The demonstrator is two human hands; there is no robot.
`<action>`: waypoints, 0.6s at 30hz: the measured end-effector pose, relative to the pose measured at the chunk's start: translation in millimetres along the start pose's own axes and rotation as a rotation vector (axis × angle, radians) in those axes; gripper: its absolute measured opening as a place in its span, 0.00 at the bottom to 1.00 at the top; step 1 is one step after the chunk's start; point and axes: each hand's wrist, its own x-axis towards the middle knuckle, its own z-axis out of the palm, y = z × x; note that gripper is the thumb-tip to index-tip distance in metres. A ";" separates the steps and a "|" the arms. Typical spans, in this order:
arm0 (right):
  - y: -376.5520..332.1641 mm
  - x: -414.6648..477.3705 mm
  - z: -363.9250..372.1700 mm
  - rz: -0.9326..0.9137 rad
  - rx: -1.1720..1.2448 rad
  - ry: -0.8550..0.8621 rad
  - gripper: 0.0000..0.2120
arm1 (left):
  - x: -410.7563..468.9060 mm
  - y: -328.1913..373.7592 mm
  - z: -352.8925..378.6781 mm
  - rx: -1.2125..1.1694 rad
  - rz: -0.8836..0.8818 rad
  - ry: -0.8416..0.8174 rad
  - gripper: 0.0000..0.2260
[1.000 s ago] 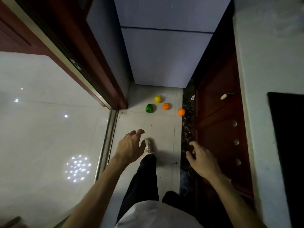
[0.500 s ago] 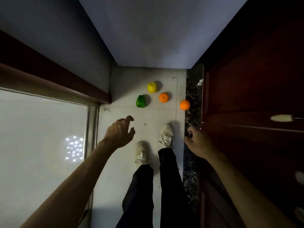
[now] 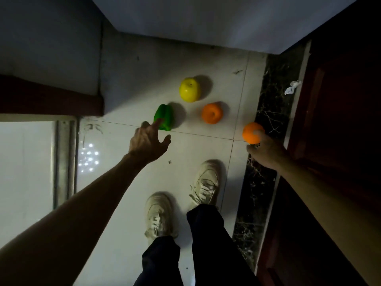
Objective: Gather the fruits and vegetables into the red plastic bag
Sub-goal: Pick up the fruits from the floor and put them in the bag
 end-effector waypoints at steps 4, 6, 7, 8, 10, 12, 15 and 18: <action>9.9 40.0 13.4 0.112 0.030 0.157 0.35 | 58.7 -9.6 41.6 -0.010 -0.044 0.027 0.33; 13.9 69.4 29.1 0.124 0.026 0.189 0.37 | 78.0 -10.4 57.7 -0.026 -0.050 0.024 0.34; 13.1 79.0 33.3 0.129 0.033 0.194 0.37 | 84.9 -11.0 64.1 -0.039 -0.055 0.025 0.33; 17.1 89.8 39.2 0.134 0.012 0.212 0.35 | 90.8 -13.0 70.3 -0.060 -0.058 0.035 0.33; 24.7 97.0 48.0 0.138 0.009 0.255 0.30 | 96.1 -18.5 76.2 -0.096 -0.062 0.060 0.31; 28.3 91.9 48.0 0.132 0.048 0.284 0.28 | 91.6 -20.9 73.2 -0.110 -0.029 0.065 0.31; 19.9 61.8 43.1 0.099 0.098 0.276 0.27 | 63.0 -10.5 51.0 -0.132 -0.022 0.071 0.29; -3.3 6.7 31.0 0.055 0.143 0.293 0.27 | 19.9 11.2 13.3 -0.154 -0.036 0.079 0.29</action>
